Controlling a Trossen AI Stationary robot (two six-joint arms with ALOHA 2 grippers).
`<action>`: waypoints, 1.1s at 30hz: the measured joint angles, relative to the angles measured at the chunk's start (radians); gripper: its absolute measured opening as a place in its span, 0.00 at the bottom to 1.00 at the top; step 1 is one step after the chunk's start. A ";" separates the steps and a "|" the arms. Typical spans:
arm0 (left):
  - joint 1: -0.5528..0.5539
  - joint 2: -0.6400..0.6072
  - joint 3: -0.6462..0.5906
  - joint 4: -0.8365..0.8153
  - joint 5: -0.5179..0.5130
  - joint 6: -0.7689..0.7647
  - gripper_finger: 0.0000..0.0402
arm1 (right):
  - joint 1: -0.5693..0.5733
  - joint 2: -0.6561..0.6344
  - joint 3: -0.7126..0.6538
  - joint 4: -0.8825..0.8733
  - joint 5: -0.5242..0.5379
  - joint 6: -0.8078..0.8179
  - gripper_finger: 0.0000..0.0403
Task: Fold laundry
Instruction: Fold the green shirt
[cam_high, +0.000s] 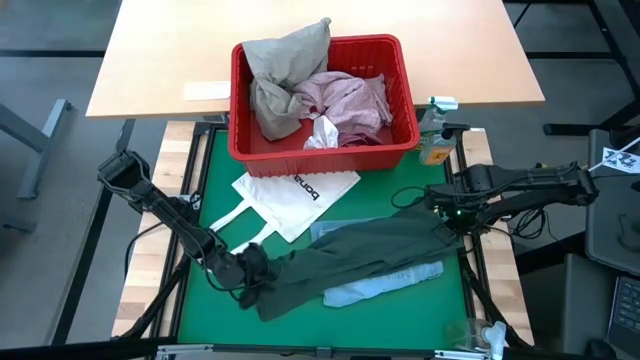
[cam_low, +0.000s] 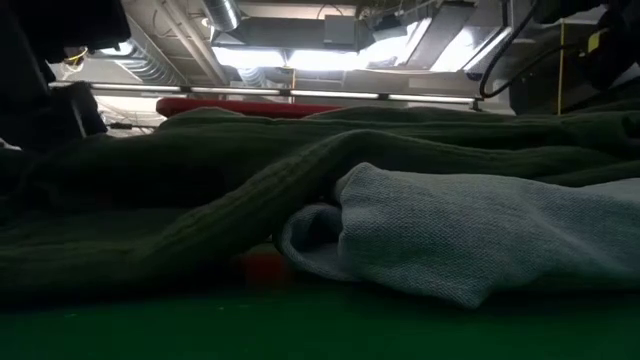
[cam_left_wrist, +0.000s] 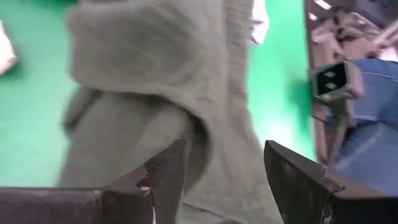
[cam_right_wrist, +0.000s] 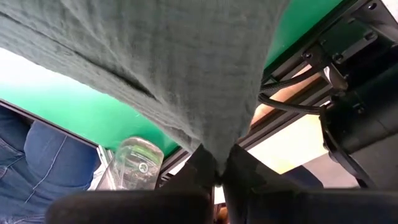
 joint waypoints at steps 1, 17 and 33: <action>-0.001 0.000 0.000 -0.008 -0.022 0.000 0.52 | 0.000 0.000 0.000 0.000 0.000 0.000 0.04; 0.017 0.057 0.000 0.089 -0.126 -0.095 0.52 | 0.000 0.000 0.000 0.000 0.000 -0.003 0.04; 0.044 0.127 0.000 0.223 -0.120 -0.131 0.12 | 0.000 0.000 0.000 0.000 0.009 -0.003 0.04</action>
